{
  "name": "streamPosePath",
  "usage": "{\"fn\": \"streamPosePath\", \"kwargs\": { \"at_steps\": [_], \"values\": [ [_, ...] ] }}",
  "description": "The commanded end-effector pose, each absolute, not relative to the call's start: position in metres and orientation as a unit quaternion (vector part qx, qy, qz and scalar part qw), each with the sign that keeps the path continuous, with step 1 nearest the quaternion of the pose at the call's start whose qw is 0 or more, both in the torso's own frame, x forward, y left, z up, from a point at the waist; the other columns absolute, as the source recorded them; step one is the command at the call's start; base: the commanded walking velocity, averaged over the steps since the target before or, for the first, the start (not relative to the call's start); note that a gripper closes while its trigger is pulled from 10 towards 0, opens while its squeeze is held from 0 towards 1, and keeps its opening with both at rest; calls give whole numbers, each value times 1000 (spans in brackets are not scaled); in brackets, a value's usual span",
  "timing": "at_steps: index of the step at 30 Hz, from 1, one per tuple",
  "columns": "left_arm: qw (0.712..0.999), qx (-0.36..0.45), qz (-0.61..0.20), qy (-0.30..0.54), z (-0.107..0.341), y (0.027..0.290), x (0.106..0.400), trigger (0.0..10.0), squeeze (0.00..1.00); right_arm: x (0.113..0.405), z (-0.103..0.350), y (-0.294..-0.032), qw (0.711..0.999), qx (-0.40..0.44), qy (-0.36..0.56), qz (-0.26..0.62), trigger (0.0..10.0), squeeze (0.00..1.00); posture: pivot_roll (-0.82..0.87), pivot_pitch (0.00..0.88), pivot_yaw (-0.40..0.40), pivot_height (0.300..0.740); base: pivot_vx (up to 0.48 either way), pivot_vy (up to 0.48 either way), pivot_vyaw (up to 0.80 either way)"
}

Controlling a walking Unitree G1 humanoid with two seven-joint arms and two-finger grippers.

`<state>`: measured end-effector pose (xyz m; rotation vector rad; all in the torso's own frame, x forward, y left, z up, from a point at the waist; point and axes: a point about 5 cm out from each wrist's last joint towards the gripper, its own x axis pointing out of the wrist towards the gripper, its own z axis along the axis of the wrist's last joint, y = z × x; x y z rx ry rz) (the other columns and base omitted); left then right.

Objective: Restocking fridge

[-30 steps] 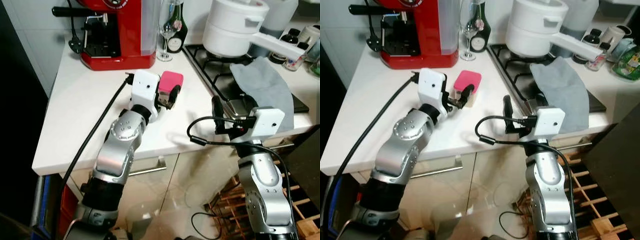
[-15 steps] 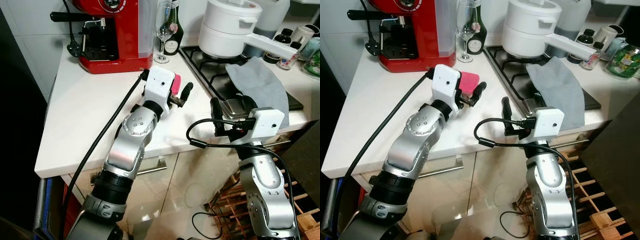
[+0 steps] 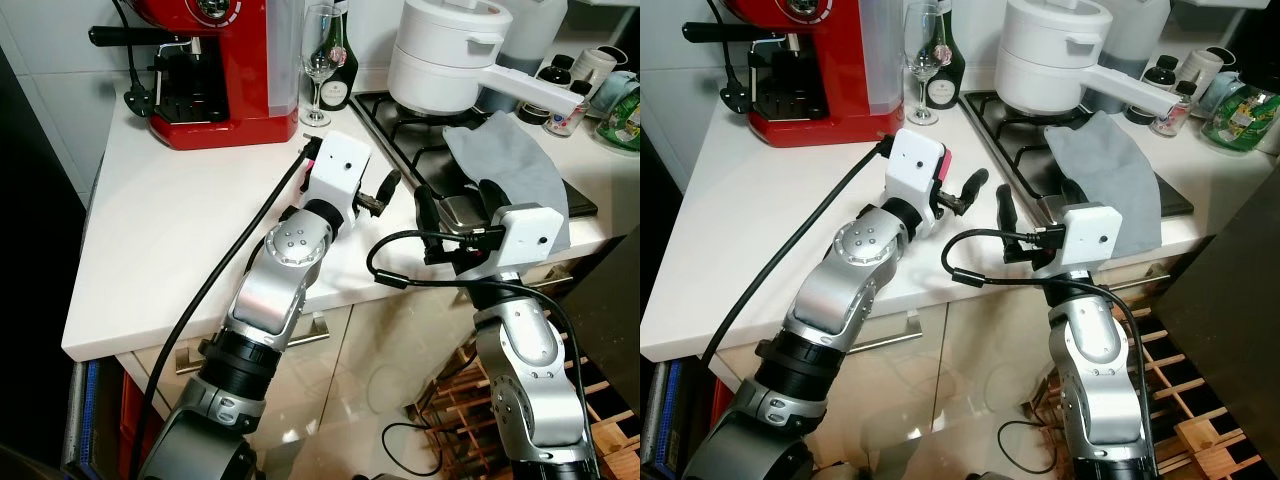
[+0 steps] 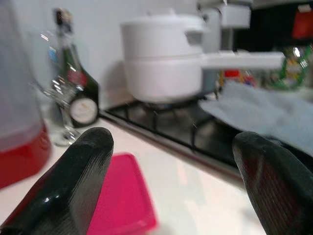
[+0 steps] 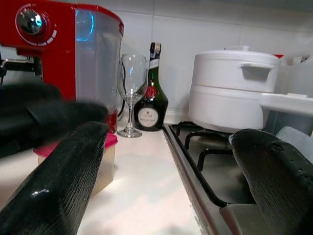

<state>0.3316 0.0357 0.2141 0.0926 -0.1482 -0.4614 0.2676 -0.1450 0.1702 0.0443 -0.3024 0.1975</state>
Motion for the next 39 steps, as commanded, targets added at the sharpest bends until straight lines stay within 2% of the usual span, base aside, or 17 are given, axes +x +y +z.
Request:
{"fn": "streamPosePath", "kwargs": {
  "at_steps": [1,2,4,9,19,25,34,39],
  "values": [
    [973,23,-203,-104,224,50,331,10000,0,273,175,-145,983,13,-154,99,10000,0,-7,0,-42,740,0,0,0],
    [973,23,-203,-104,224,50,331,10000,0,273,175,-145,983,13,-154,99,10000,0,-7,0,-42,740,0,0,0],
    [977,8,-171,-130,230,67,330,10000,0,276,178,-142,981,6,-160,107,10000,0,3,0,-55,740,0,0,325],
    [976,-4,-152,-153,234,78,325,10000,0,278,179,-141,980,4,-161,113,10000,0,14,0,-67,740,0,-178,615],
    [969,-11,-187,-161,234,63,316,10000,0,279,180,-140,979,2,-167,119,10000,0,7,0,-72,740,0,-465,149],
    [968,-8,-192,-160,233,63,317,10000,0,277,180,-142,979,-2,-169,115,10000,0,-2,0,-67,740,0,0,0],
    [975,51,-194,-100,208,67,322,10000,0,276,176,-141,979,-5,-166,115,10000,0,6,0,-59,740,0,0,0],
    [977,53,-196,-66,188,67,327,10000,0,276,176,-138,979,-4,-166,117,10000,0,11,0,-55,740,0,0,0]
  ]
}}
